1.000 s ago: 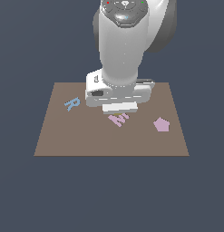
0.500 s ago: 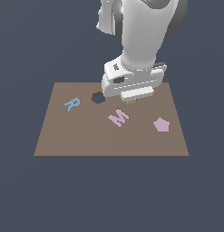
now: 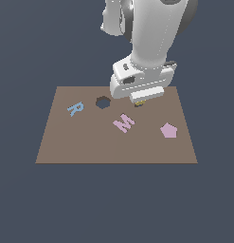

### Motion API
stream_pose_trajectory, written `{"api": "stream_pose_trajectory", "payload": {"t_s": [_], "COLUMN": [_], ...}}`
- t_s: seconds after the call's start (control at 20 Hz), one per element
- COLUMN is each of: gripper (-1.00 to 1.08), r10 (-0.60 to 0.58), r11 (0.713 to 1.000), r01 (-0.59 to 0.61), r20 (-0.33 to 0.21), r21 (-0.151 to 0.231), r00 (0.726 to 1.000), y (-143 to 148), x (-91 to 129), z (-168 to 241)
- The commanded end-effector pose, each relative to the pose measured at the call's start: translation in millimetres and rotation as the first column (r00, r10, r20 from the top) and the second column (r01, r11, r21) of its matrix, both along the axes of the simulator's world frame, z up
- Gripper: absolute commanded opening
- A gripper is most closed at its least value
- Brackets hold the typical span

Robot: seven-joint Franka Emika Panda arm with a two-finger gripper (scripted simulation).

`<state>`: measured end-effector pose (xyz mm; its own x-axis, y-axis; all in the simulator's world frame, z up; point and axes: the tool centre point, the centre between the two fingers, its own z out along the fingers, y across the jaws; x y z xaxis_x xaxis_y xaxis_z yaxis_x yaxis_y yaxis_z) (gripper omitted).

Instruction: Insert a designated object into the corresponding slot on a board.

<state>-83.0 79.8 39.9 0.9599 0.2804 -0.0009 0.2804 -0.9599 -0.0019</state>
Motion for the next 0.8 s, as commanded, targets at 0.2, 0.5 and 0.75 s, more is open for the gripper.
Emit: {"api": "stream_pose_trajectory", "payload": {"t_s": [0.2,0.5,0.75], "gripper": [-1.0,-1.0,1.0], "r10": [-0.003,-0.006,-0.006], "r11": [1.0,1.0,1.0], "r01": [0.003,0.006,0.006], "r20": [0.0,0.0,0.0], "r21": [0.0,-0.002,-0.002], "r00": [1.0,1.0,1.0], "y": [-0.8,-1.4,-1.4], "x": [1.0,1.5,1.5], "z": [-1.2,-9.9,-9.9]}}
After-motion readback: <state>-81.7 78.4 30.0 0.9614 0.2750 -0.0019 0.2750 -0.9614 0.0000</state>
